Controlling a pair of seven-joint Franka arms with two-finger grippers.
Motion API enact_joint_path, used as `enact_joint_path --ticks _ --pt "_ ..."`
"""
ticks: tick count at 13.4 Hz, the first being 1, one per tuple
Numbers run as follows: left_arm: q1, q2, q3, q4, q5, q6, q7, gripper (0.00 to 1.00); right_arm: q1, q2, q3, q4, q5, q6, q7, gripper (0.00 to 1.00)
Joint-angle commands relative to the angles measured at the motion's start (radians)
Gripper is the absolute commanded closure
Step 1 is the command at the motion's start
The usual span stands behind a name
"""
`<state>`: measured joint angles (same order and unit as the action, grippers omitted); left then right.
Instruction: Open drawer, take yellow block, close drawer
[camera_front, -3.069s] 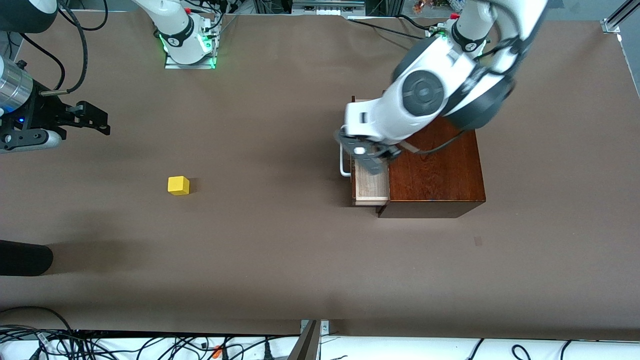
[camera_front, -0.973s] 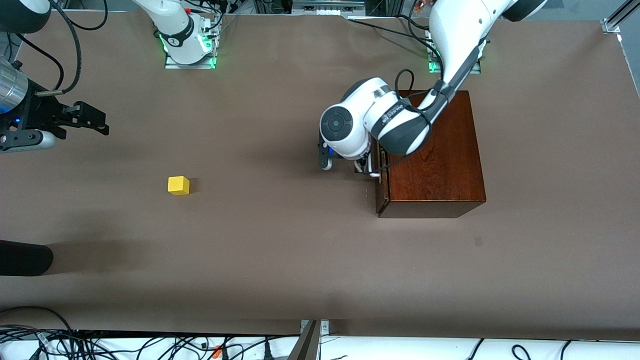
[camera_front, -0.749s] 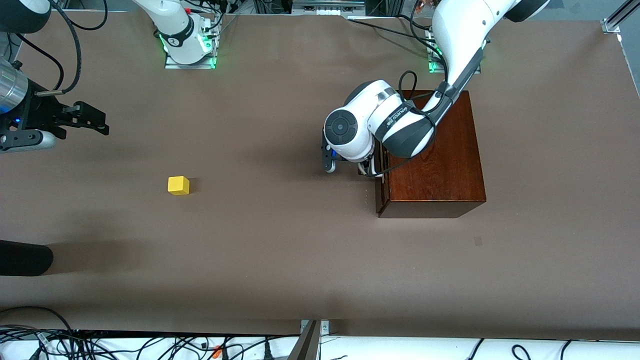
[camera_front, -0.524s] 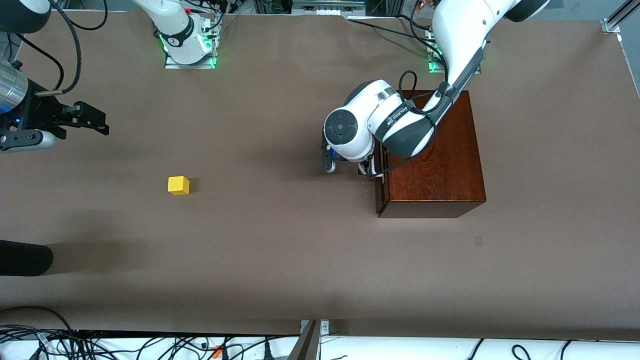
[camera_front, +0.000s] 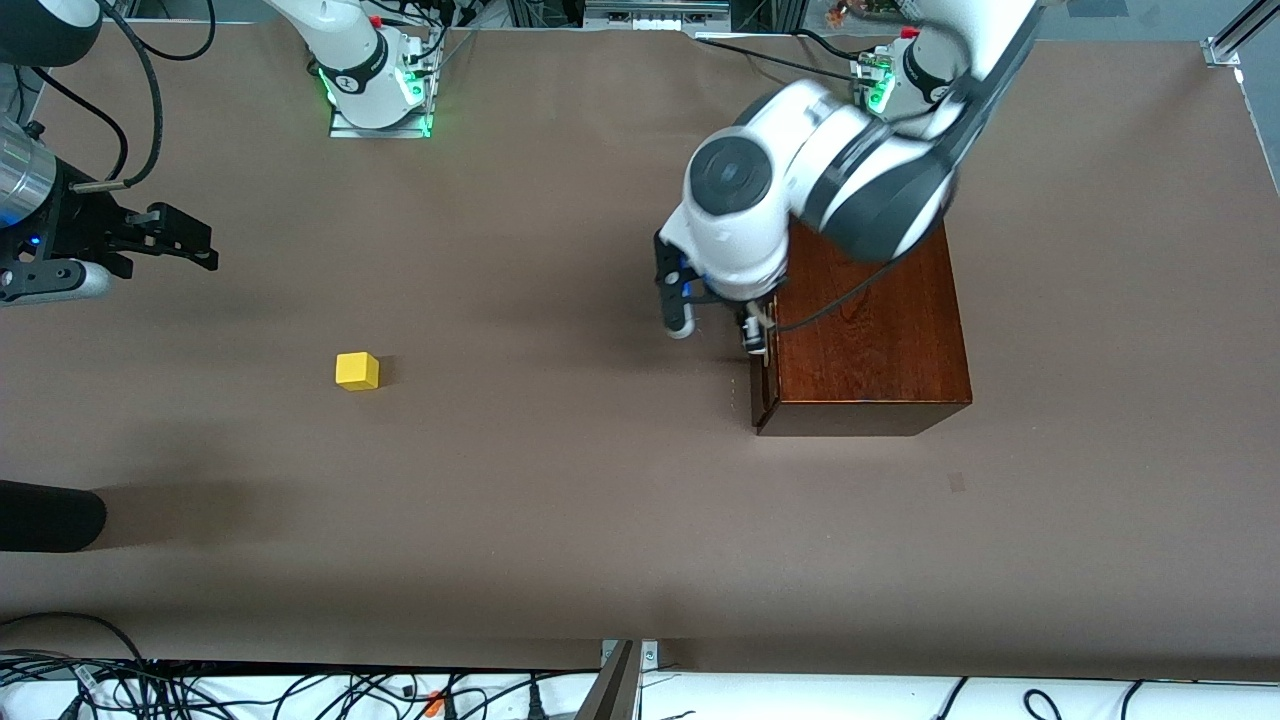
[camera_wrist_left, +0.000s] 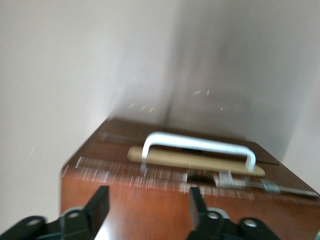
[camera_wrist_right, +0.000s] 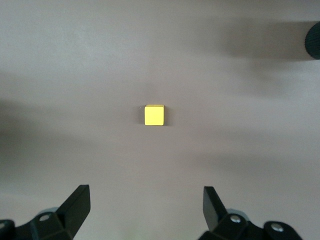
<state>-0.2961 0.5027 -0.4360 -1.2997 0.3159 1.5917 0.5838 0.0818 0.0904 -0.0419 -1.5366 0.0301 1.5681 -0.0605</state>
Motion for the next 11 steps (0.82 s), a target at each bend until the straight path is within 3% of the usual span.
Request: enact_joint_path --ticks 1,4,5,6,8,10,11 --pt "0.095 -0.073 -0.006 0.038 0.006 -0.08 -0.082 0.0 -0.008 0.006 0.0 0.019 0.02 -0.016 0.005 0.0" --pt "0.179 -0.073 -0.009 0.166 0.0 -0.125 -0.102 0.0 -0.008 0.006 0.0 0.021 0.02 -0.017 0.005 0.0" --pt "0.211 -0.082 0.017 0.18 -0.058 -0.13 -0.12 0.0 -0.008 0.006 0.0 0.021 0.02 -0.017 0.005 0.0" --pt "0.213 -0.125 0.087 0.165 -0.133 -0.125 -0.184 0.0 -0.008 0.006 0.0 0.02 0.02 -0.017 0.005 0.0" --pt "0.21 -0.221 0.242 0.044 -0.3 -0.112 -0.306 0.0 -0.008 0.006 0.0 0.021 0.02 -0.017 0.005 0.0" --pt "0.186 -0.341 0.366 -0.125 -0.343 0.0 -0.357 0.0 -0.008 0.006 0.0 0.019 0.02 -0.017 0.005 0.0" --pt "0.178 -0.401 0.394 -0.2 -0.342 0.051 -0.364 0.0 -0.008 0.006 0.0 0.019 0.02 -0.017 0.005 0.0"
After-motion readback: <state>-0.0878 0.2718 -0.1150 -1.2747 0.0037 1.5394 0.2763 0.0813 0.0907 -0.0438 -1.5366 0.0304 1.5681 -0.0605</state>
